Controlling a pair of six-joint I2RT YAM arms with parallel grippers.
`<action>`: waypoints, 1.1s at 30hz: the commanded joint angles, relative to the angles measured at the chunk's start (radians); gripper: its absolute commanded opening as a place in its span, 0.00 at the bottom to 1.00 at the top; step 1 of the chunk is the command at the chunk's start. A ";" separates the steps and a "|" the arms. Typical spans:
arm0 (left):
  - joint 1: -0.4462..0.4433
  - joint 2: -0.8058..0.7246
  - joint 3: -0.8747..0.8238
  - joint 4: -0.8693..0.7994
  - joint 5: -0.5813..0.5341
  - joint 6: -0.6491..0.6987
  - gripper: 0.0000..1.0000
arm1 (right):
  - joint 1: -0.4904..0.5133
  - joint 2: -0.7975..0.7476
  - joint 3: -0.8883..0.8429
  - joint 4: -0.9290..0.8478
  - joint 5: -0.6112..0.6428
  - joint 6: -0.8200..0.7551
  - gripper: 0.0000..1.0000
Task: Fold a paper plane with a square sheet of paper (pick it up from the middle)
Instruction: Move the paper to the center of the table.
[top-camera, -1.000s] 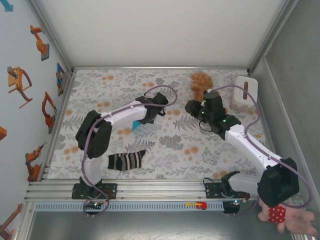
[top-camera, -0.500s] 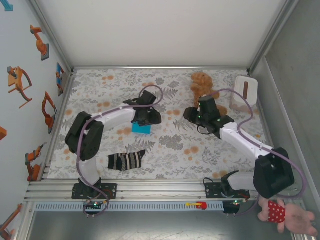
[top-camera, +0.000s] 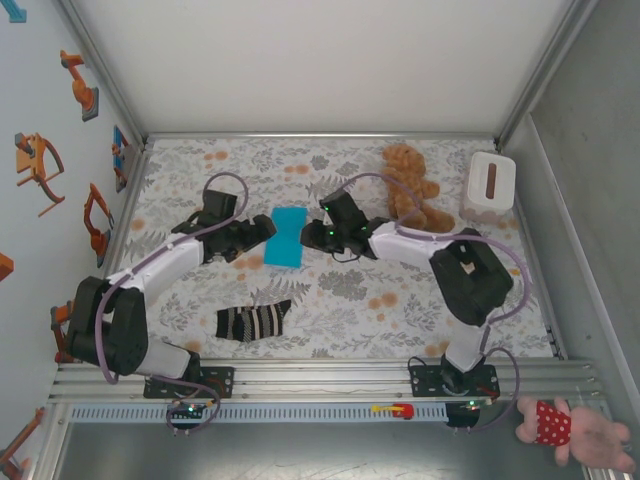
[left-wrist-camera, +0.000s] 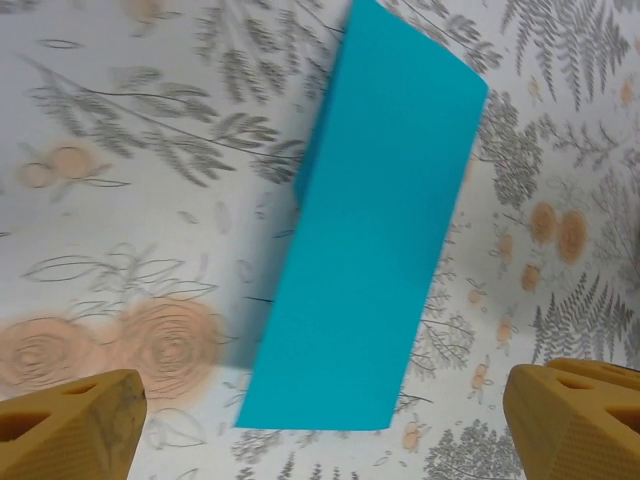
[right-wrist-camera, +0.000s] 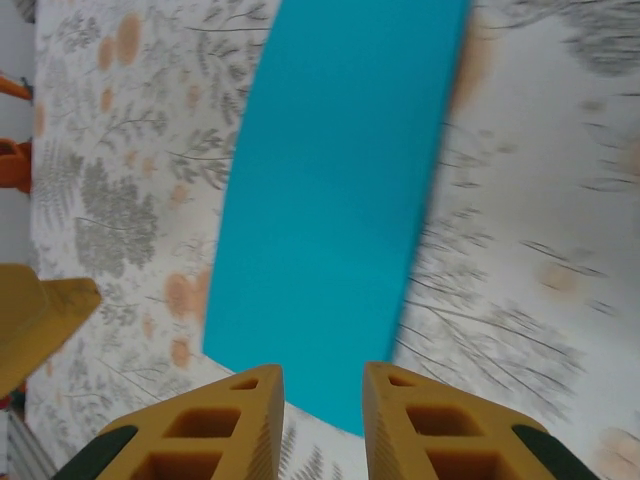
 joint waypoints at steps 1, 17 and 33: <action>0.034 -0.043 -0.043 0.024 0.050 -0.030 0.93 | 0.009 0.079 0.078 0.029 -0.050 0.034 0.26; 0.068 0.018 -0.068 0.103 0.189 -0.053 0.91 | -0.008 0.285 0.200 -0.108 -0.074 0.029 0.23; -0.057 0.148 -0.008 0.117 0.345 -0.042 0.73 | -0.118 0.026 -0.122 -0.157 -0.081 -0.218 0.19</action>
